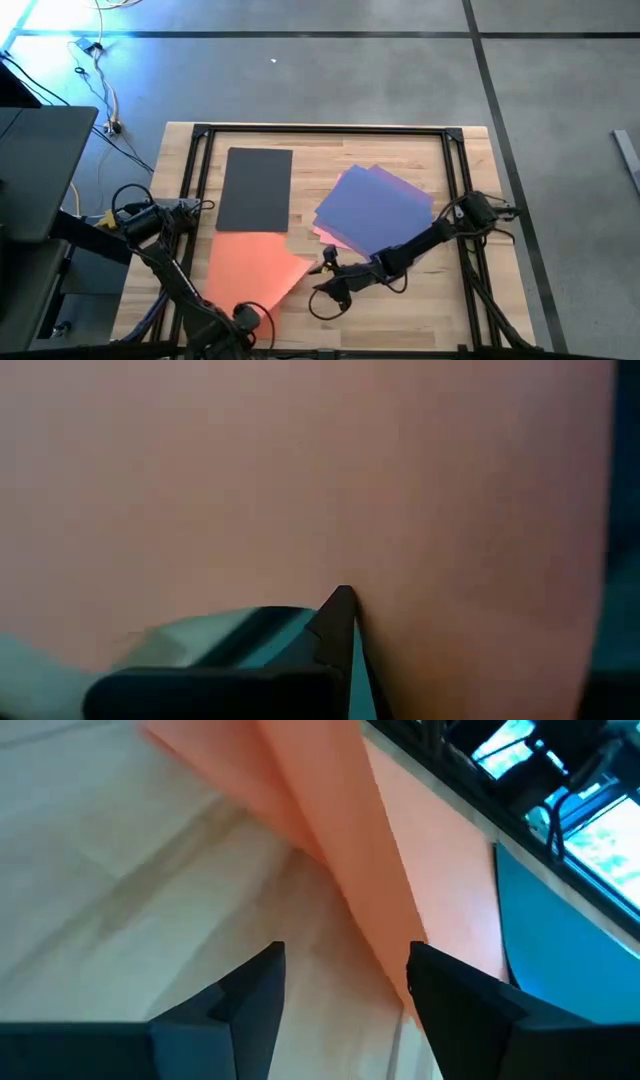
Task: Organize paper
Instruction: Stack the right orange paper on top of the left orange paper
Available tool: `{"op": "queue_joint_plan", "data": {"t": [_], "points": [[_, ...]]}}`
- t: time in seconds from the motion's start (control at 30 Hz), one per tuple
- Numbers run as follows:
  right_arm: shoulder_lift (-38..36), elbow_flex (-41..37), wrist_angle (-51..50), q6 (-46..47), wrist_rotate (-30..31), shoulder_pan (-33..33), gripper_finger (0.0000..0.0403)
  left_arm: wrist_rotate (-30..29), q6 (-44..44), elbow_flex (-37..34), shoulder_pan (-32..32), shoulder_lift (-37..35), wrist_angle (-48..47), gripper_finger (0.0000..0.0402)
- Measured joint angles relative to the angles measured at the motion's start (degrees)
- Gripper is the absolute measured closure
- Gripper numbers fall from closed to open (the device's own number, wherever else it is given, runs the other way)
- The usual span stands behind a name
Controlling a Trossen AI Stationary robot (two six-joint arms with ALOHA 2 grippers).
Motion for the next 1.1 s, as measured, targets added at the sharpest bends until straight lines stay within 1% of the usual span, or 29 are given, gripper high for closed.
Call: {"op": "queue_joint_plan", "data": {"t": [0.23,0.43,0.57,0.63,0.7,0.77,0.87,1.03,1.1], "points": [[0.00,2.77,-1.75,-3.61,0.20,-0.26,0.0226,-1.43,-0.04,0.02,2.10,0.85,-2.50,0.0401],[0.04,3.01,-1.11,-7.36,0.61,-2.13,0.0231,-0.86,1.74,-0.02,3.93,2.36,-3.60,0.0401],[0.09,3.01,-0.39,-8.10,-2.72,-3.60,0.0231,-1.08,1.91,-0.02,4.38,2.64,-3.57,0.0402],[0.09,3.03,0.36,-10.11,-4.87,-3.92,0.0231,-1.10,1.91,-0.02,4.54,2.64,-3.56,0.0402],[0.38,3.75,0.12,-12.43,-5.53,-3.93,0.0231,-1.10,1.93,-0.02,4.68,2.64,-3.56,0.0402],[1.65,5.72,0.01,-14.25,-5.64,-3.91,0.0231,-1.14,1.95,-0.02,4.84,2.64,-3.56,0.0402],[5.30,10.99,-2.21,-17.30,-5.59,-3.93,0.0231,-1.27,1.95,-0.02,5.00,2.64,-3.52,0.0402],[11.63,21.64,-12.81,-20.32,-1.70,-3.43,0.0233,-2.69,3.19,-0.02,4.99,2.64,-3.68,0.0402],[13.26,25.58,-16.91,-20.48,-0.86,-2.82,0.0248,-2.78,5.30,-0.02,4.99,2.64,-3.71,0.0401]]}}
